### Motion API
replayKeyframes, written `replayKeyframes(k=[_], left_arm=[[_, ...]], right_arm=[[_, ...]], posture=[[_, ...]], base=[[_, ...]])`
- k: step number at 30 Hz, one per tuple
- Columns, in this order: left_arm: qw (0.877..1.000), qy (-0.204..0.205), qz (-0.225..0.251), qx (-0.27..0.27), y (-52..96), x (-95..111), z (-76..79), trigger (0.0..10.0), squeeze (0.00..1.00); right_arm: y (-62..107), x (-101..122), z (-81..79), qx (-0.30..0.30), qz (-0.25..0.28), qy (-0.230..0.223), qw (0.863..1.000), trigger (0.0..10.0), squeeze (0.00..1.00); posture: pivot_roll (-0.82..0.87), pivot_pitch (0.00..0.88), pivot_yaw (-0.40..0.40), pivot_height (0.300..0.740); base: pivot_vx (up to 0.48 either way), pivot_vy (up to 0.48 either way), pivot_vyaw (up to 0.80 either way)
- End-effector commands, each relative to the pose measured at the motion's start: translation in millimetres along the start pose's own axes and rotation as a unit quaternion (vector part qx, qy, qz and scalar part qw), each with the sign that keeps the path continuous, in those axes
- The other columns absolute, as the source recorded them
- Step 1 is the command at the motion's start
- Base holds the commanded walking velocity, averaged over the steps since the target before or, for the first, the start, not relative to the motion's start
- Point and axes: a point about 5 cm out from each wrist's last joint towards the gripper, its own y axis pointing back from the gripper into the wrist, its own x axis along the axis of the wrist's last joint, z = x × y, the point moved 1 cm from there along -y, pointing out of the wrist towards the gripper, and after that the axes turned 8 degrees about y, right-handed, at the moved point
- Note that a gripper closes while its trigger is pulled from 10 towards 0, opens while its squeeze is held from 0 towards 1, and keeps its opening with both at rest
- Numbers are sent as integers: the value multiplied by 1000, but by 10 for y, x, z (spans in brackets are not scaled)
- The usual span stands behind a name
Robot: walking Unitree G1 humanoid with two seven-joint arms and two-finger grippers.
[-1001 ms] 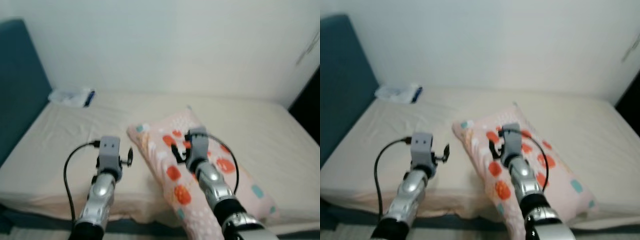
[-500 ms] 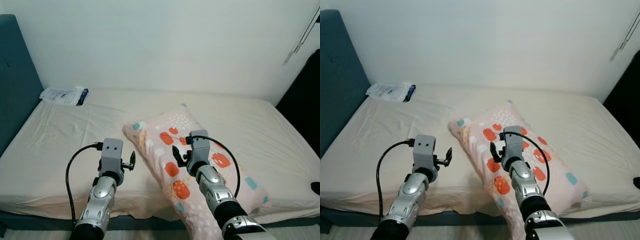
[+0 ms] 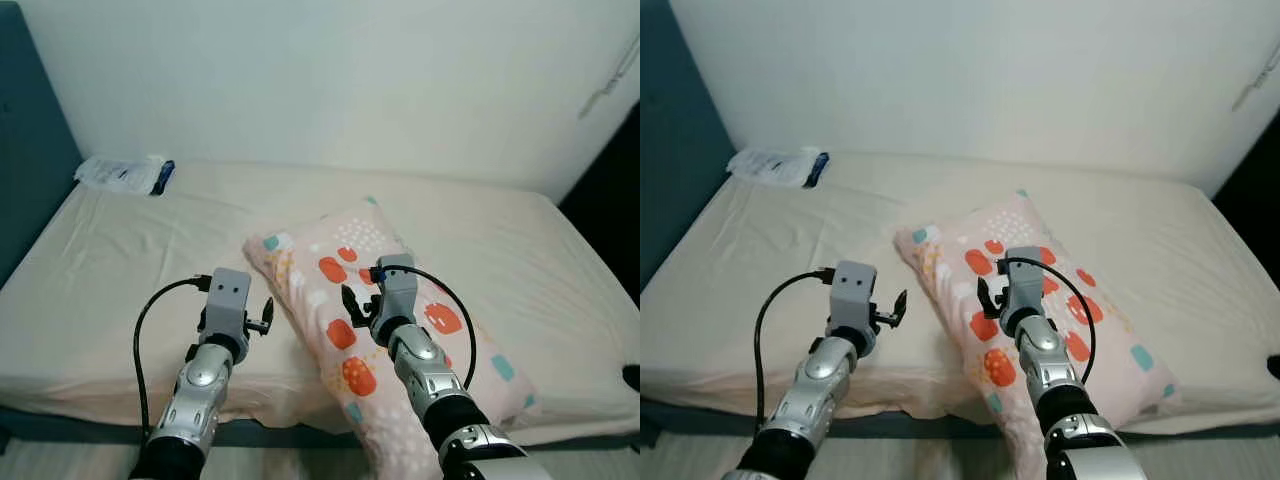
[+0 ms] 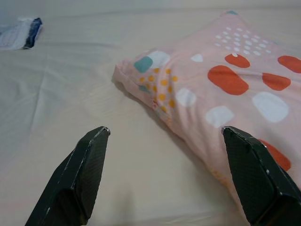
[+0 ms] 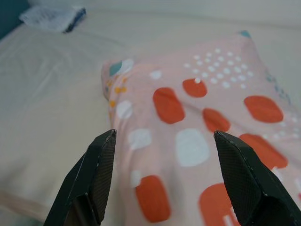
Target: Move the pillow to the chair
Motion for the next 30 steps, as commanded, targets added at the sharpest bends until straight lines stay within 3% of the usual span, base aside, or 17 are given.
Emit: replayKeyframes(k=[1, 5, 9, 19, 27, 30], left_arm=[[1000, -4, -13, -12, -1, -43, 68, 10000, 0], [1000, -6, -15, -13, -5, -43, 69, 10000, 0], [999, 26, -23, -21, -3, -66, 89, 10000, 0], [999, 6, -25, -28, -5, -60, 95, 10000, 0], [999, 8, -28, -13, -12, -64, 56, 10000, 0], [1000, 6, -20, -9, -13, -46, 48, 10000, 0]], right_arm=[[26, -37, 57, -8, -5, -1, 1000, 10000, 0], [23, -31, 57, -9, -4, 0, 1000, 10000, 0], [23, -30, 57, -10, -4, -1, 1000, 10000, 0], [19, -27, 47, -10, -3, 0, 1000, 10000, 0], [18, -16, 40, -10, 2, -1, 1000, 10000, 0], [21, 49, 29, -4, 29, 1, 1000, 10000, 0]], posture=[[-14, 0, -70, 740], [-15, 0, -69, 740], [-14, 0, -67, 740], [-14, 0, -63, 740], [-10, 0, -64, 740], [-7, 0, -62, 740]], base=[[0, -480, 0], [0, -480, 0], [0, -165, 0], [0, 461, 0], [0, 0, 0], [0, 0, 0]])
